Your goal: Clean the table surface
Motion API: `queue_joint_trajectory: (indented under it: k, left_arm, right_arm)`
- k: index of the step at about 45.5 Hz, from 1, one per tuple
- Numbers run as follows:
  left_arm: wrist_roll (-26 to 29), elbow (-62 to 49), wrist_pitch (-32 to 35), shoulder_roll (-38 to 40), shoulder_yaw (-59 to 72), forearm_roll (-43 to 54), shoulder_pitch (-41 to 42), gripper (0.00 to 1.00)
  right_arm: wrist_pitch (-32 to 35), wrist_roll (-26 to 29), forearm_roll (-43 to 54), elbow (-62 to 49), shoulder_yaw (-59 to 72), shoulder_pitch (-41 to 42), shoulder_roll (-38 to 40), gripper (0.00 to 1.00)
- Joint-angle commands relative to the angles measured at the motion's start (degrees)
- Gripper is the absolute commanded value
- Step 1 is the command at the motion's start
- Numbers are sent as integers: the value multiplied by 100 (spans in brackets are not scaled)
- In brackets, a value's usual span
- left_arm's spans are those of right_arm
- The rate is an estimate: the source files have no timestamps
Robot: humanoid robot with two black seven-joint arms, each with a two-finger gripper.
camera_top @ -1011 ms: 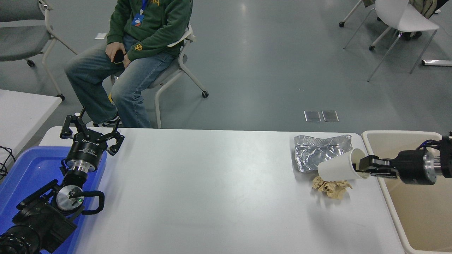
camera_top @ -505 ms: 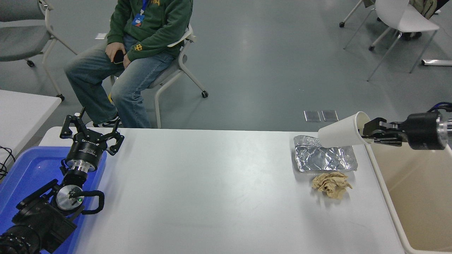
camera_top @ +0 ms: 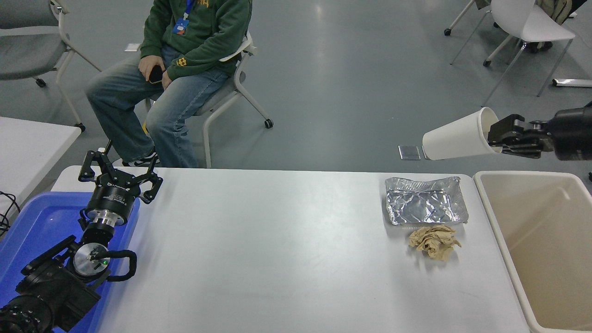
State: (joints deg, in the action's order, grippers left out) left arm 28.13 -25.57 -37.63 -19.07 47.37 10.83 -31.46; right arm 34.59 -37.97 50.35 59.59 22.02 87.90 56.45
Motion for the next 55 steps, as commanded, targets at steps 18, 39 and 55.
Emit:
queue_joint_trajectory:
  k: [18, 39, 55]
  left_arm:
    - [0, -1, 1, 0, 0, 7, 0, 100]
    - [0, -1, 1, 0, 0, -1, 0, 100]
    - [0, -1, 1, 0, 0, -1, 0, 100]
  right_arm:
    - [47, 0, -7, -52, 4, 17, -11, 0]
    - [-14, 35, -481, -1167, 4, -88, -64, 0]
    - [-287, 71, -1079, -2407, 12, -747, -406, 0]
